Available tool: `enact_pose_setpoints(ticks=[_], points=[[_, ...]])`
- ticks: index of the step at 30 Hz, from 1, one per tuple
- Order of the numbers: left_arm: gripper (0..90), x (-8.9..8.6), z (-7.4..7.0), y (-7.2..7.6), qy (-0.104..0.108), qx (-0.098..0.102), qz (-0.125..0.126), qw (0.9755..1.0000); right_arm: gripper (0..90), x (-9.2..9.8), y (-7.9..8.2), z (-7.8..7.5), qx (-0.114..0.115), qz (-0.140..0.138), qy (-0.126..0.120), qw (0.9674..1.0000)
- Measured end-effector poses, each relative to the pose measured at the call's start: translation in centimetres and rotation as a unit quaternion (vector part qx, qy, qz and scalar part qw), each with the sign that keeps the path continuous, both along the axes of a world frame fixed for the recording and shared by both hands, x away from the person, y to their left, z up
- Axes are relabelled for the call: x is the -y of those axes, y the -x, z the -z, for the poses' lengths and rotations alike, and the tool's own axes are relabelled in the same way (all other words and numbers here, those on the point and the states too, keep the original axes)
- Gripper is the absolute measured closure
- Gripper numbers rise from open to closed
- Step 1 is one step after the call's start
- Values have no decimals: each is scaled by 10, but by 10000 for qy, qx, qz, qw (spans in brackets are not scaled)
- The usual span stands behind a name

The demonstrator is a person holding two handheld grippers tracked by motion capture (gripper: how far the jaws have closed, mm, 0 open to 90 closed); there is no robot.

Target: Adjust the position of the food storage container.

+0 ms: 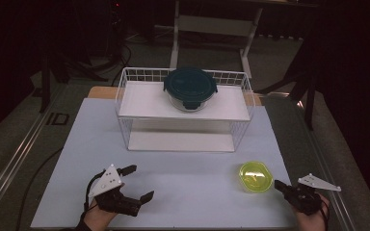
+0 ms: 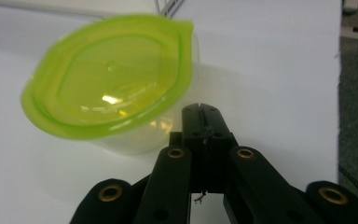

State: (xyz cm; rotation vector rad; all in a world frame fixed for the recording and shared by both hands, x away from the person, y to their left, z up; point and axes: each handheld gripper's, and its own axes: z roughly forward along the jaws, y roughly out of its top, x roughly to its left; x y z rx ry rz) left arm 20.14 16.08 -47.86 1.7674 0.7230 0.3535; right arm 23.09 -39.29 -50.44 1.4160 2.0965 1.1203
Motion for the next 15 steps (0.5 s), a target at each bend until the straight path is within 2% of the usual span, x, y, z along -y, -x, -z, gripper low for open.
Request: enact_pose_setpoints(ticks=[8, 15], points=[[0, -1, -1, 0, 18, 11, 3, 10000, 900, -10, -6, 15, -319, -236, -56, 9992], [0, 0, 0, 0, 25, 7, -9, 10000, 900, -18, -10, 18, -429, -430, -119, 9981]])
